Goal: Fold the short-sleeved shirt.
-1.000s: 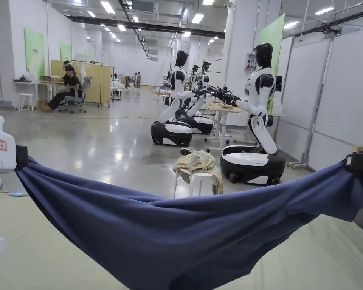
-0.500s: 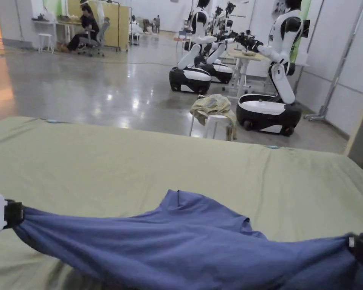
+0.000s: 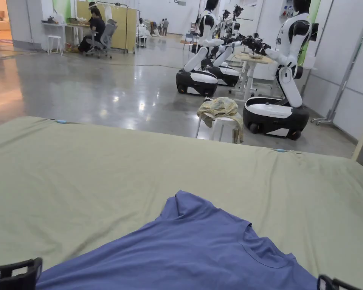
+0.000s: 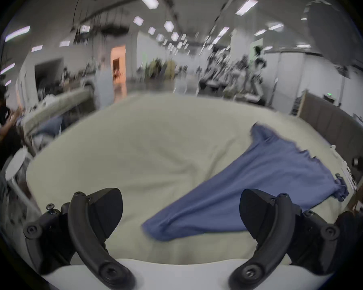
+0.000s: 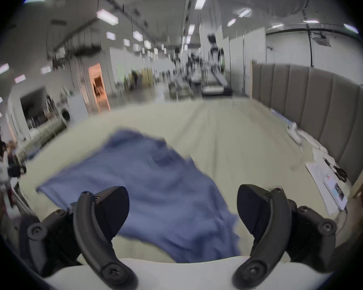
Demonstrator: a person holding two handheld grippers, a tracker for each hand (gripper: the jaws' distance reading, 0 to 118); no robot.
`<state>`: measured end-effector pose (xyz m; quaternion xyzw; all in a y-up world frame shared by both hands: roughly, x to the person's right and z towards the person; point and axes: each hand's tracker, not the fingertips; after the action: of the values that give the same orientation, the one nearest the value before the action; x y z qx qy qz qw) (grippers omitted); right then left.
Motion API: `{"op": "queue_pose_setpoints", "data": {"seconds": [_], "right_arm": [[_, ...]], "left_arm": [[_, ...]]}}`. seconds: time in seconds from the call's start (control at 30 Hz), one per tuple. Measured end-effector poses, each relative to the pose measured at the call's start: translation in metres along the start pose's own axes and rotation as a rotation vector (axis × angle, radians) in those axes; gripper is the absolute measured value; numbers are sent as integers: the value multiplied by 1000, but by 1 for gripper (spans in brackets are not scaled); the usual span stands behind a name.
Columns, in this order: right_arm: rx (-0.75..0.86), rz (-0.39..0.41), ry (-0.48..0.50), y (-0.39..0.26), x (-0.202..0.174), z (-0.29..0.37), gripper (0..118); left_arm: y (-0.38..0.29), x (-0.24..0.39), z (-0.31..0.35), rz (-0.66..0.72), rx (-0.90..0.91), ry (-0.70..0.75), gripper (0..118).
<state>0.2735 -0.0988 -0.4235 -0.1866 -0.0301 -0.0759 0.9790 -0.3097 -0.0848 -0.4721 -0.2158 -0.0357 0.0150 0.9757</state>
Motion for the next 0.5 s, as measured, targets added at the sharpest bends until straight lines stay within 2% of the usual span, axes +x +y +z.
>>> {"op": "queue_pose_setpoints", "data": {"seconds": [0.07,0.13,0.17,0.2,0.23,0.3,0.37,0.43,0.5], "right_arm": [[96,6,61,13,-32,-4,109],[163,59,54,20,-63,-11,107],[180,79,64,21,-75,-14,92],[195,93,84,20,-89,-19,54],[182,97,75,20,-99,-24,0],[132,140,6,23,-112,-32,0],[104,113,122,27,-117,-39,0],[106,164,100,30,-126,-44,0],[89,173,131,23,-138,-54,0]], "left_arm": [[11,18,6,-32,88,2,111],[22,38,5,-79,104,33,110],[19,40,1,-95,114,34,99],[22,44,0,-99,111,26,62],[24,44,-1,-104,100,4,7],[19,35,-4,-87,79,6,4],[19,8,4,-69,65,-16,4],[14,-9,15,-77,38,37,4],[8,-44,25,-54,-2,77,4]]}}
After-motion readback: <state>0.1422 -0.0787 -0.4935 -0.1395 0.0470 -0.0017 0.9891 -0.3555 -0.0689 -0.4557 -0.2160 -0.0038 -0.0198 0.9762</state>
